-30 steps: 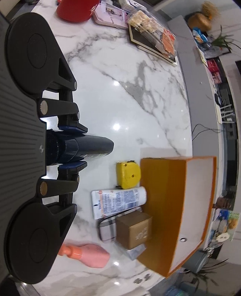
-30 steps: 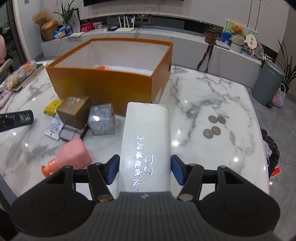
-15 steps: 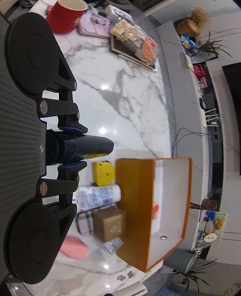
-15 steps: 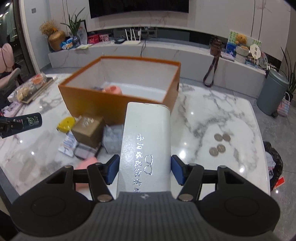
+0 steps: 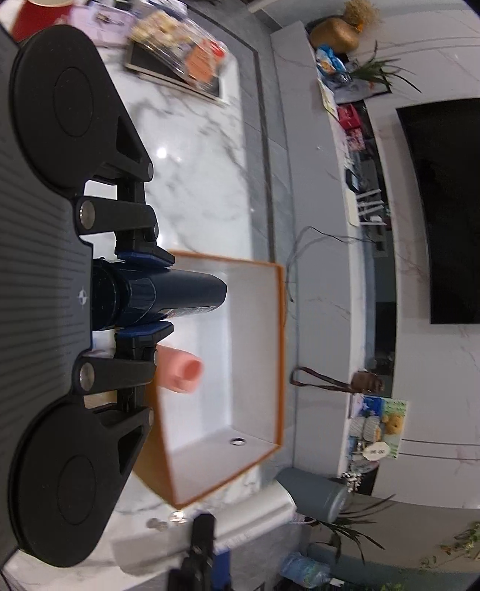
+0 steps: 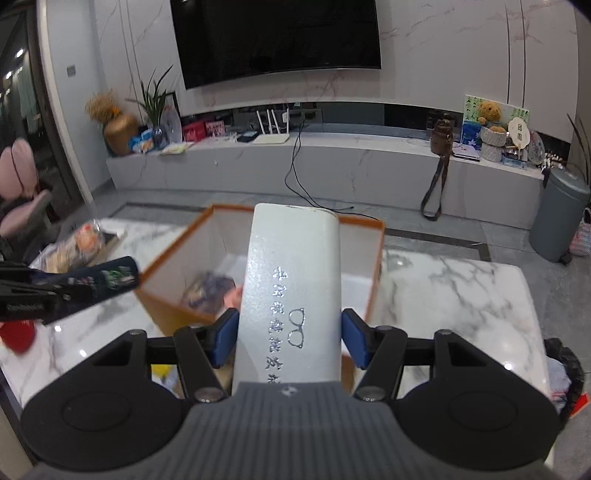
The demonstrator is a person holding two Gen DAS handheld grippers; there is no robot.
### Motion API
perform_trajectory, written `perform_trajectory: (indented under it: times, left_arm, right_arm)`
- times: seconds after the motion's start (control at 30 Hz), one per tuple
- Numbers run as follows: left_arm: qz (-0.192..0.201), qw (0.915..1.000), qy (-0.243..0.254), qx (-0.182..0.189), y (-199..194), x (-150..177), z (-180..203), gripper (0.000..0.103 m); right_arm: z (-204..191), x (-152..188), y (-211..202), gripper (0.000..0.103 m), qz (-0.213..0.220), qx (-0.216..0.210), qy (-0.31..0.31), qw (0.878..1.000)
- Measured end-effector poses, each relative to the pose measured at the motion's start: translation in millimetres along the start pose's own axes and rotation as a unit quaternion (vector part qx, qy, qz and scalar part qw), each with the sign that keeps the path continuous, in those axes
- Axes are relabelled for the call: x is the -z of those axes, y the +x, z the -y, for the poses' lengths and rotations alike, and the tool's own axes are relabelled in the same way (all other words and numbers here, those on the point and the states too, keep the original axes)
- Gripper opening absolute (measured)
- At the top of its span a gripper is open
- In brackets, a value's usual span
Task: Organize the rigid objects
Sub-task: 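Lift the shampoo bottle and white cylinder box and carry both toward the orange box, then lower the shampoo bottle and white cylinder box into the orange box with both tools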
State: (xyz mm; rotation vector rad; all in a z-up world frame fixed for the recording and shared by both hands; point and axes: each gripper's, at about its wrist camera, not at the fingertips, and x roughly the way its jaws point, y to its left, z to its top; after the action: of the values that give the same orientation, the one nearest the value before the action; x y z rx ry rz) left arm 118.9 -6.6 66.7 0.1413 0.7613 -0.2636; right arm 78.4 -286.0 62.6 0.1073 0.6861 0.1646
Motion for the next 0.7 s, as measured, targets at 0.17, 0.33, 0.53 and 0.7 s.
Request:
perform_trajectory:
  times: [0.17,0.33,0.53,0.7]
  left_arm:
    - [0.010,0.9996,-0.025,0.007,34,-22,-5,0.036]
    - [-0.006,0.9981,-0.057,0.022,70,-32,-17,0.036]
    - [-0.025,0.9969,-0.064,0.038,107,-42,-13,0.036]
    - [-0.042,0.9970,-0.055,0.034,129,-41,-4,0.036]
  right_arm:
    - [8,-17,41,0.060,-0.014,-0.002,0.021,1.000]
    - [22,-27,82,0.060,-0.027,0.001,0.050,0.998]
    - [27,-33,113,0.060,-0.032,0.005,0.078,0.996]
    - [21,-35,130,0.060,-0.036,0.010,0.074,0.997]
